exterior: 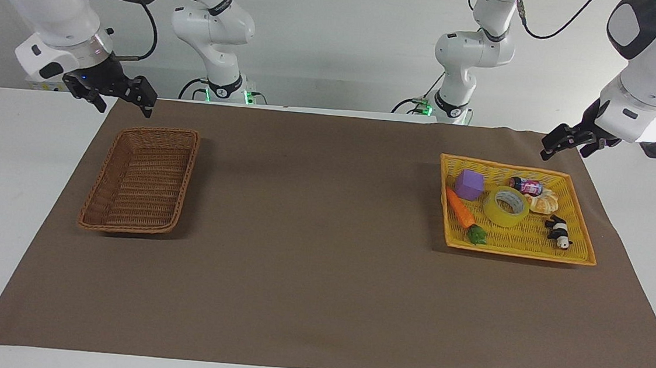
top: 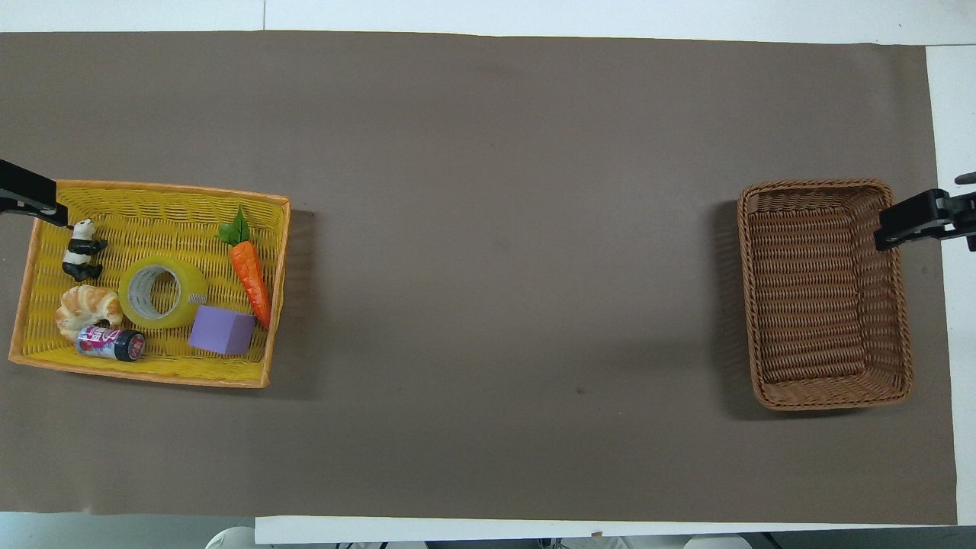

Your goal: Move tape to another basket

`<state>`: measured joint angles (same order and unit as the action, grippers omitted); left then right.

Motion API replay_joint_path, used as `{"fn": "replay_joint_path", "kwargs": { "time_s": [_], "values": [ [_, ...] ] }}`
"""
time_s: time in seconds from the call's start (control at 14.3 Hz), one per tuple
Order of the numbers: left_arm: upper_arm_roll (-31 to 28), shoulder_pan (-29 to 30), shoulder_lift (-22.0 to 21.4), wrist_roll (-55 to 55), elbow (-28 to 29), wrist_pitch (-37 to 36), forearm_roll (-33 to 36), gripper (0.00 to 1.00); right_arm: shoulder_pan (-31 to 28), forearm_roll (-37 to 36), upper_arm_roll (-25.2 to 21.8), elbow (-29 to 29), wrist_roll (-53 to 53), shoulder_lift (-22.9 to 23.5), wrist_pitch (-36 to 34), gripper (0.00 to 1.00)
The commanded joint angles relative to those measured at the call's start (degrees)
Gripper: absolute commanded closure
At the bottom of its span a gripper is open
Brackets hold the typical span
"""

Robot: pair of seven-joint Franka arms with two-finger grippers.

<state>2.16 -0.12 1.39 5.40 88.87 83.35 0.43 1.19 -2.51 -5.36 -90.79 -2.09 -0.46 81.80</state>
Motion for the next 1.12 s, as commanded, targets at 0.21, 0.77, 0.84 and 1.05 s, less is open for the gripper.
{"fn": "replay_joint_path", "kwargs": {
  "time_s": [0.21, 0.77, 0.84, 1.05],
  "values": [
    [-0.3, 0.5, -1.3, 0.7, 1.6, -0.7, -0.2, 0.0, -0.5, -0.2, 0.4, -1.9, -1.4, -1.6, 0.7, 0.0],
    [-0.6, 3.1, -14.2, 1.2, 35.8, 28.0, -0.2, 0.0, -0.5, -0.2, 0.4, -1.9, -1.4, -1.6, 0.7, 0.0],
    [-0.7, 2.8, -13.8, 1.1, 37.8, 29.6, -0.2, 0.0, -0.5, -0.2, 0.4, -1.9, -1.4, -1.6, 0.7, 0.0],
    [-0.7, 2.7, -11.3, -0.7, 44.3, 41.2, -0.2, 0.0, -0.5, -0.3, 0.4, -1.9, -1.4, -1.6, 0.7, 0.0]
  ]
}}
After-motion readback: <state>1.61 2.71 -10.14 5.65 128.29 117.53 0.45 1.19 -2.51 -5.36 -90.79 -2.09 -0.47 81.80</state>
